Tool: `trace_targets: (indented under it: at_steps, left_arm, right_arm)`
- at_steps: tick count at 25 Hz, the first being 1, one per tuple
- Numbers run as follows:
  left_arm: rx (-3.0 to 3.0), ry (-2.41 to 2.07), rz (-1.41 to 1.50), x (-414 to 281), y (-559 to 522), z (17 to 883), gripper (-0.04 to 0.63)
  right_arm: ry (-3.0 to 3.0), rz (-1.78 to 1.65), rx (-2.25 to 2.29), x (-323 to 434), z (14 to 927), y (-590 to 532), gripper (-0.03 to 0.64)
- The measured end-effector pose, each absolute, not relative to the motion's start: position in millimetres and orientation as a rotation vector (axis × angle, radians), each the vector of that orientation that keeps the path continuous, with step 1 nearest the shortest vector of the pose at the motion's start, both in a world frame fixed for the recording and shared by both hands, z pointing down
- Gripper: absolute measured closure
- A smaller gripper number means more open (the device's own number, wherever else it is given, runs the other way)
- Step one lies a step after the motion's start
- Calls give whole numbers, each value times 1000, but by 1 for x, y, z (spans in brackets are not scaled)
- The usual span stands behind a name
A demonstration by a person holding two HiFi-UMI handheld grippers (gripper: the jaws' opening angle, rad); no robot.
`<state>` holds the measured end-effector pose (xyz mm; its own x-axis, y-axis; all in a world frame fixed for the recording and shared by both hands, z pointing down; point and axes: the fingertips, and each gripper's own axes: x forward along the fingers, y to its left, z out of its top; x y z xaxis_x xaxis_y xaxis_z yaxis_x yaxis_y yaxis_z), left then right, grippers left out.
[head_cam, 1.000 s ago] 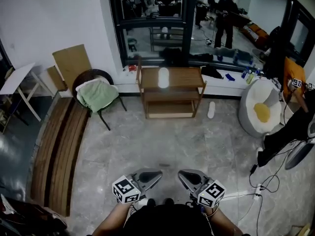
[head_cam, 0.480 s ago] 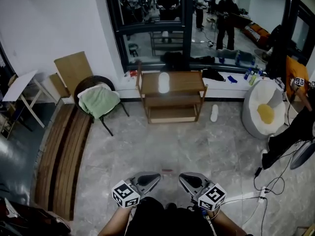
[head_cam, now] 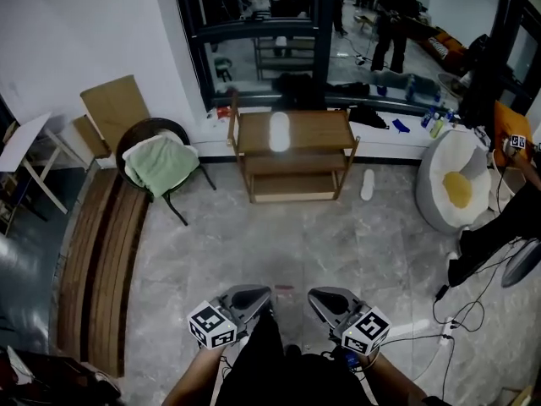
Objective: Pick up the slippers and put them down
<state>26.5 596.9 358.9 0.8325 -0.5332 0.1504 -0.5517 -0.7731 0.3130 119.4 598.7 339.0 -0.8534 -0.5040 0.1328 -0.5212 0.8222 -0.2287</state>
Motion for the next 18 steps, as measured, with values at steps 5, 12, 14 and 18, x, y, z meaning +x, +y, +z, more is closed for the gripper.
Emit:
trace_targets:
  at_steps: [5,12,14,18]
  left_arm:
    - [2674,-810,62,9,536,362,592]
    - [2696,-734,68,-21,443,358,592]
    - [2703,-707,62,-29,422,358,592]
    - [2721,-687,55,-44,380,358,592]
  right_arm:
    - [-2908,399,842,103,344,538,592]
    - [-2904,407,908,64,329,433,592]
    - [-2897,387,926,55,327,412,592]
    - [-2892,380,995,47,322,372,592]
